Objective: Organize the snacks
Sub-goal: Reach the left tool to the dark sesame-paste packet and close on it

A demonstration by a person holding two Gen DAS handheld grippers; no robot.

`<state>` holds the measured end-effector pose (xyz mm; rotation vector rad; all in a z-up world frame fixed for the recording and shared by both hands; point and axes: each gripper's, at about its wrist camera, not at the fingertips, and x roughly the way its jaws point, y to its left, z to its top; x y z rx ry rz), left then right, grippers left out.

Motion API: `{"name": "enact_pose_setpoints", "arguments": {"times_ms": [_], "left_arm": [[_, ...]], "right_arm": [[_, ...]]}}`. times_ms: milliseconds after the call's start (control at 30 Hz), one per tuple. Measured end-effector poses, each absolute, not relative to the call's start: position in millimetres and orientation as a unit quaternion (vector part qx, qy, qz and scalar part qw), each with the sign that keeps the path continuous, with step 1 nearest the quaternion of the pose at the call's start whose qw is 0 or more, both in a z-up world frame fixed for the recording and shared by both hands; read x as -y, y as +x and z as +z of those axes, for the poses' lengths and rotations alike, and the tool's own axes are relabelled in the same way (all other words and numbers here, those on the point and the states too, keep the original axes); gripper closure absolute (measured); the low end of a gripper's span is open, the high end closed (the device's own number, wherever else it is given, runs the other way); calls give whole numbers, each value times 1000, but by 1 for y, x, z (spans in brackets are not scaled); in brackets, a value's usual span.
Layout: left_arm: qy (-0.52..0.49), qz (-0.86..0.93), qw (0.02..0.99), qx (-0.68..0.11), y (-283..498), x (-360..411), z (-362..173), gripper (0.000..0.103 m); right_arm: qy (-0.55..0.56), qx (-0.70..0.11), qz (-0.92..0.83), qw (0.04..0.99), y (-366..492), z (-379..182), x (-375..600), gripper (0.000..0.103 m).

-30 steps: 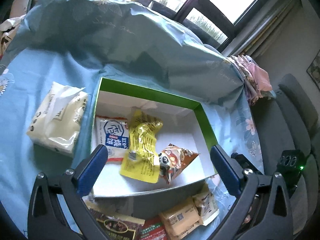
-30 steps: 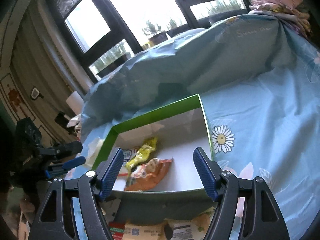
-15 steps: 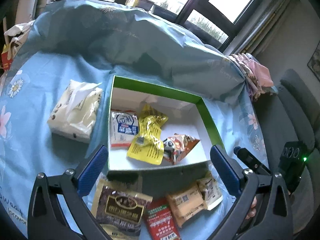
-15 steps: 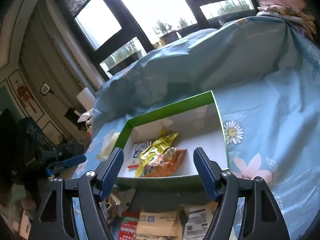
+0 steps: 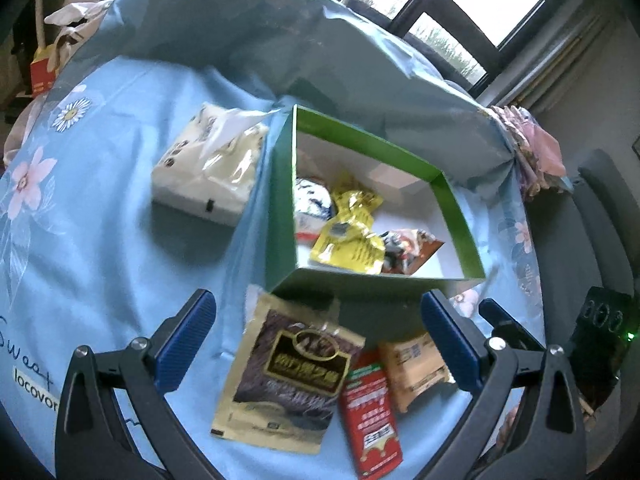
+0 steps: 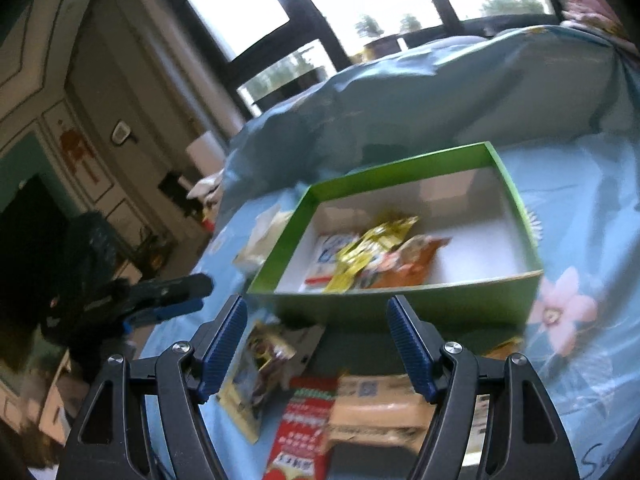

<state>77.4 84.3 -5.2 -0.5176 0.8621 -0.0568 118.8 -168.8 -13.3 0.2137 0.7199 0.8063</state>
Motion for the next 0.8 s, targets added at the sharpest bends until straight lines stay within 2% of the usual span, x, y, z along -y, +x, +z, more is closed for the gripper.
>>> {"name": "enact_pose_setpoints", "arguments": {"times_ms": [800], "left_arm": [[-285,-64,846,-447,59,-102,-51,1]], "right_arm": [[5,-396,443,804,70,-57,97,30]]}}
